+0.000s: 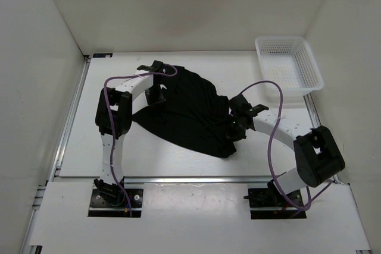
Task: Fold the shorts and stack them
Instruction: Flatten the shorts out
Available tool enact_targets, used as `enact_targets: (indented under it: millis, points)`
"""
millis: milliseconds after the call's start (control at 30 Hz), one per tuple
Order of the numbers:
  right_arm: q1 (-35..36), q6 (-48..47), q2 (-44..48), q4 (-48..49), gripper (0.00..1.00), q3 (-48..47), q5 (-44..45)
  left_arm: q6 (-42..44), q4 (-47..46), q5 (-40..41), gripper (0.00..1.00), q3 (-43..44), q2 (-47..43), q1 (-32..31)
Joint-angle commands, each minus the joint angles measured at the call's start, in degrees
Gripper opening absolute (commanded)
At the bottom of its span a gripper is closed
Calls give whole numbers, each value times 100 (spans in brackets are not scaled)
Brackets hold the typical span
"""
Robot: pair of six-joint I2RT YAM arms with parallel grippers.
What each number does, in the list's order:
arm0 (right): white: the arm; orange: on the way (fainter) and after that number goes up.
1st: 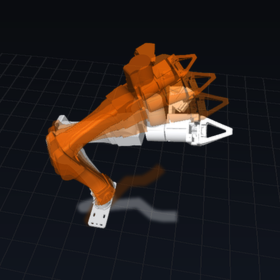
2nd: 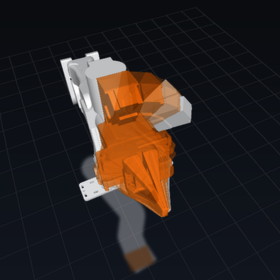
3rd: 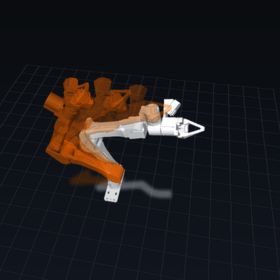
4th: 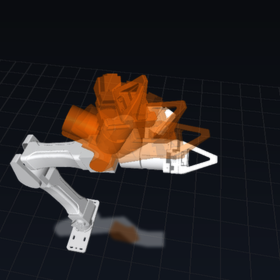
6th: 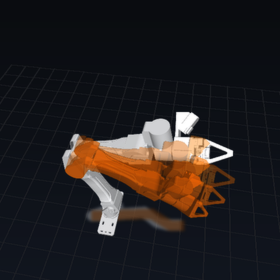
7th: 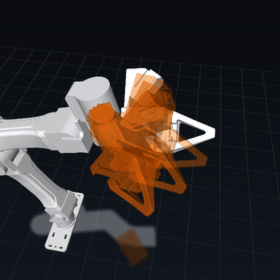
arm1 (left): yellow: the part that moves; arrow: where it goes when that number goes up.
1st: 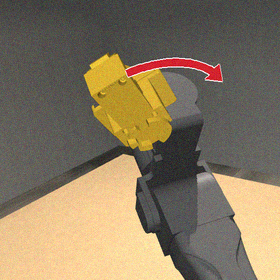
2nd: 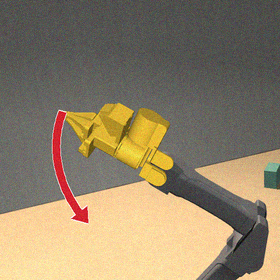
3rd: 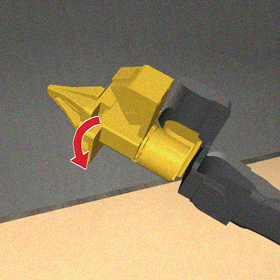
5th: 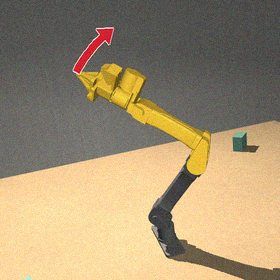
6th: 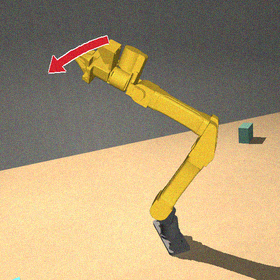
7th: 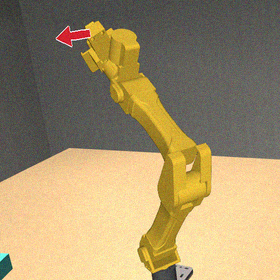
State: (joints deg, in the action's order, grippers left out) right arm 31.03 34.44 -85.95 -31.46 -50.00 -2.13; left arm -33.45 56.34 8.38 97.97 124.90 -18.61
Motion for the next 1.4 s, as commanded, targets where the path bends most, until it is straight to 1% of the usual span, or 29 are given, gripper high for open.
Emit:
enact_targets:
  millis: [0,33,100,200,233,267,300,467,633,667,700,767,800,833,867,1100,1167,1200,1300,1367]
  points:
    - [35,46,552,-273,0,69,458,14,132,225,12,20,-737,-11]
    - [35,46,666,-342,0,69,511,14,132,225,17,-67,-809,-11]
    - [35,46,948,-404,0,121,643,67,80,225,24,-173,-949,-11]
    - [35,46,1159,-475,0,122,705,67,79,112,25,-252,-1029,-11]
    - [35,46,1160,-536,0,122,757,67,79,41,20,-252,-1029,-11]
    - [35,46,1160,-536,0,122,758,67,79,41,12,-252,-1029,-11]
    - [35,-7,1160,-536,0,122,758,67,79,41,10,-252,-1029,-11]
    - [35,45,1160,-536,0,175,758,67,18,-12,10,-252,-1029,-64]
    - [35,46,1160,-589,0,227,811,119,88,49,10,-200,-1318,-64]
    - [35,46,1160,-589,0,227,863,120,140,49,23,-200,-1415,-64]
    - [35,46,1160,-589,0,227,863,172,141,49,31,-261,-1416,-64]
    - [35,46,1107,-589,0,280,863,172,141,49,52,-340,-1486,-64]
    - [35,46,1107,-589,0,280,863,225,80,-11,52,-410,-1486,-64]
    - [35,46,1037,-589,0,280,863,225,27,-64,30,-411,-1486,-64]
    - [35,46,1037,-589,0,280,863,225,27,-117,10,-472,-1417,-64]
    - [35,46,984,-589,0,280,863,164,-97,67,10,-595,-1354,-116]
    - [35,46,984,-589,0,280,863,216,-97,-90,32,-534,-1223,-116]
    - [35,46,984,-589,0,280,863,216,-149,-248,49,-534,-1083,-116]
    - [35,46,984,-589,0,280,863,216,-211,-442,52,-534,-872,-169]
    - [35,46,984,-589,0,280,863,216,-272,-531,52,-534,-705,-169]
